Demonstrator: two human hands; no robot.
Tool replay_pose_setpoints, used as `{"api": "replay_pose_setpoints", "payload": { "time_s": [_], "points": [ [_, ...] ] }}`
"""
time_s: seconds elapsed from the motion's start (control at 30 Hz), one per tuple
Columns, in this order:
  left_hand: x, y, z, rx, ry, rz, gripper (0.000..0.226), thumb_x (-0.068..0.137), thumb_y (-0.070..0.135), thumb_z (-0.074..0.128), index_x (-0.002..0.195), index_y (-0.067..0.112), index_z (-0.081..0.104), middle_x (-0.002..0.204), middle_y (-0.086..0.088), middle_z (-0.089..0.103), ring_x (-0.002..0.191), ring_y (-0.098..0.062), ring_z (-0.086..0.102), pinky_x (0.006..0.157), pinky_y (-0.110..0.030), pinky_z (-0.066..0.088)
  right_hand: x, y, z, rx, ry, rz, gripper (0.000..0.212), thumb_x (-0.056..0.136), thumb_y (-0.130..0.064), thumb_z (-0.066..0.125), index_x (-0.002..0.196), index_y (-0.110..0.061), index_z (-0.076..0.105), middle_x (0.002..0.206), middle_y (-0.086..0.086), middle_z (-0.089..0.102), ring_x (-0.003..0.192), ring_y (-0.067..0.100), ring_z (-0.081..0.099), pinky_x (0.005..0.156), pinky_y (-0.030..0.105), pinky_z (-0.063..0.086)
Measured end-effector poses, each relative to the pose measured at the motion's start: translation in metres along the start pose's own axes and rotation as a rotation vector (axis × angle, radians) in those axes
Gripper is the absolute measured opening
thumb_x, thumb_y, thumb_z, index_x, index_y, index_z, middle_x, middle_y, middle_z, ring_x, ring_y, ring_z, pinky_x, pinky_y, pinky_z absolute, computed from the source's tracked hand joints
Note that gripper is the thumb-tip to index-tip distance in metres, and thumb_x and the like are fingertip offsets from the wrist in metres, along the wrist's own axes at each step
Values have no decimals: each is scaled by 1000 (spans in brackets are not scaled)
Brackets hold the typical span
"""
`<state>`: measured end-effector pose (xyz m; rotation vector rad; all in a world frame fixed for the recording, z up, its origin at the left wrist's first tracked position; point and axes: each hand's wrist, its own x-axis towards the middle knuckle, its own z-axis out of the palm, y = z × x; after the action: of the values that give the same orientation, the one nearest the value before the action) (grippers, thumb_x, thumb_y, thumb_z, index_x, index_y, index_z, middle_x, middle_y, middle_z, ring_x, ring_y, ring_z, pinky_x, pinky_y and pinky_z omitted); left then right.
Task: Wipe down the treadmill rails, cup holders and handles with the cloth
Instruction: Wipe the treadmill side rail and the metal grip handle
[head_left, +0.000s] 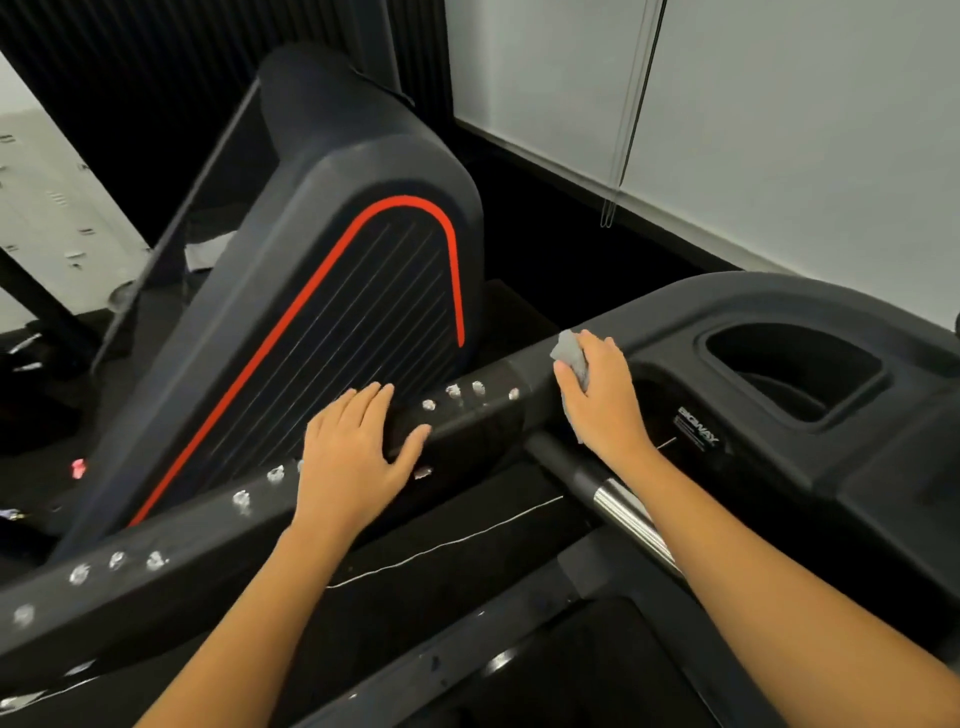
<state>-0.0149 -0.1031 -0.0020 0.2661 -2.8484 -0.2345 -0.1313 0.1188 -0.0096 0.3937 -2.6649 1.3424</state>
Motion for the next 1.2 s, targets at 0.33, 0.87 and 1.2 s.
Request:
{"api": "replay_pose_setpoints", "payload": {
  "time_s": [0.33, 0.87, 1.2],
  "points": [
    [3, -12, 10, 44, -40, 74, 78, 80, 73, 29, 121, 14, 58, 111, 0, 65, 101, -19, 60, 92, -38, 38, -39, -21, 64, -266, -84, -225, 45, 98, -28, 35, 141, -16, 36, 151, 4, 30, 144, 22, 8, 115, 38, -1],
    [6, -12, 12, 12, -27, 58, 76, 81, 72, 28, 121, 15, 59, 111, 0, 65, 102, -19, 59, 94, -37, 35, -28, -23, 61, -374, -141, -329, 56, 95, -40, 20, 143, -15, 34, 151, 4, 32, 144, 22, 16, 114, 38, -4],
    [6, -12, 12, -6, -33, 59, 77, 80, 71, 27, 124, 15, 56, 115, -1, 63, 105, -19, 57, 95, -37, 36, -1, -33, 63, -463, -79, -249, 45, 98, -32, 32, 132, -8, 49, 139, 9, 48, 136, 27, 32, 115, 42, 12]
  ]
}}
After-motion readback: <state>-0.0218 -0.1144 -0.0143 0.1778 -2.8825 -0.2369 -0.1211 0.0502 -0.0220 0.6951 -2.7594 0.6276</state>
